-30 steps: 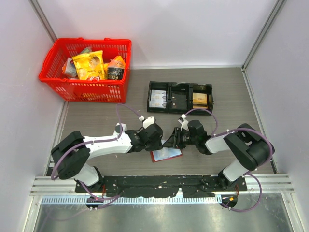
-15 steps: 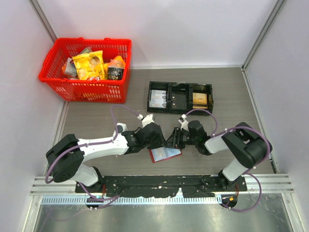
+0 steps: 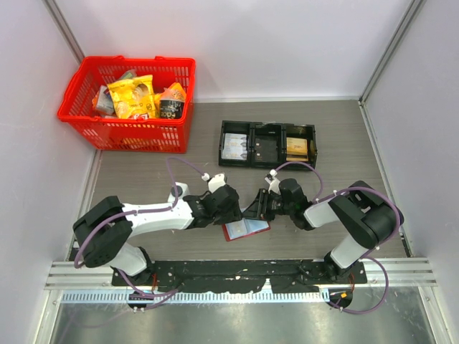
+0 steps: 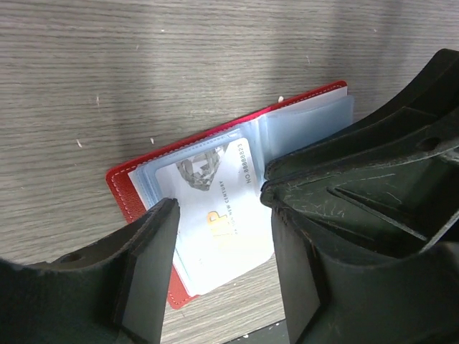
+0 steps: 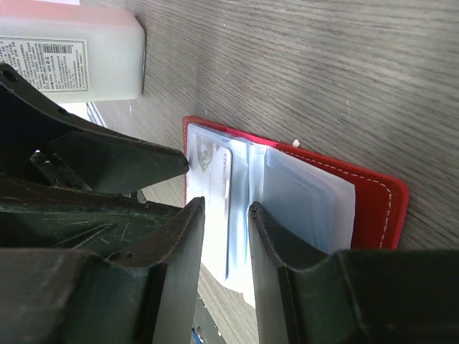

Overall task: Take the credit cards out of the card holder
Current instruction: Remove the credit card from the card holder.

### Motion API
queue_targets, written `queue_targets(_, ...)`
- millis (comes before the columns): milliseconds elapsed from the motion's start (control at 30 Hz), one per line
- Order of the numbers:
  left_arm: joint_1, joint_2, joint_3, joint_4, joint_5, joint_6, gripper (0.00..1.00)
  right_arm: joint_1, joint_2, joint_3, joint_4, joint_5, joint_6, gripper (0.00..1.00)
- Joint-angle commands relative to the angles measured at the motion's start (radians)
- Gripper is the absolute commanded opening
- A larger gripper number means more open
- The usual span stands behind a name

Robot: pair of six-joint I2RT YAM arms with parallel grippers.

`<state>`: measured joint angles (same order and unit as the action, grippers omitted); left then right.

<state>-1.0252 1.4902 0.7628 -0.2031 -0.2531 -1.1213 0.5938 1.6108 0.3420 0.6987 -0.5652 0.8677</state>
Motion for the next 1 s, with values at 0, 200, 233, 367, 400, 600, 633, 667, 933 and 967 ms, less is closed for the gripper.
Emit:
queue_targets(0, 0.007, 0.01, 0.012, -0.015, -0.041, 0.009, 0.6, 0.004, 0.023, -0.012, -0.005, 0.014, -0.018, 0.37)
queue_targets(200, 0.005, 0.008, 0.02, -0.028, -0.063, 0.028, 0.64, 0.003, 0.028, -0.012, -0.001, 0.011, -0.015, 0.37)
queue_targets(233, 0.007, 0.012, 0.026, -0.028, -0.064, 0.032, 0.64, 0.006, 0.028, -0.012, -0.001, 0.01, -0.015, 0.38)
queue_targets(367, 0.007, 0.03, 0.044, -0.032, -0.063, 0.048, 0.64, 0.005, 0.031, -0.011, 0.001, 0.01, -0.015, 0.38)
queue_targets(400, 0.007, 0.034, 0.047, -0.032, -0.061, 0.049, 0.64, 0.004, 0.031, -0.011, 0.001, 0.01, -0.015, 0.37)
queue_targets(600, 0.008, 0.051, 0.056, -0.033, -0.049, 0.051, 0.64, 0.006, 0.038, -0.009, 0.004, 0.005, -0.013, 0.37)
queue_targets(633, 0.008, 0.053, 0.056, -0.033, -0.048, 0.052, 0.64, 0.006, 0.041, -0.008, 0.005, 0.004, -0.013, 0.37)
queue_targets(667, 0.007, 0.053, 0.058, -0.035, -0.054, 0.052, 0.64, 0.005, 0.043, -0.008, 0.007, 0.002, -0.013, 0.37)
queue_targets(933, 0.01, 0.045, 0.082, -0.041, -0.075, 0.092, 0.65, 0.004, 0.049, -0.008, 0.015, -0.002, -0.01, 0.37)
queue_targets(967, 0.011, 0.045, 0.087, -0.038, -0.074, 0.098, 0.66, 0.004, 0.049, -0.009, 0.016, -0.004, -0.01, 0.38)
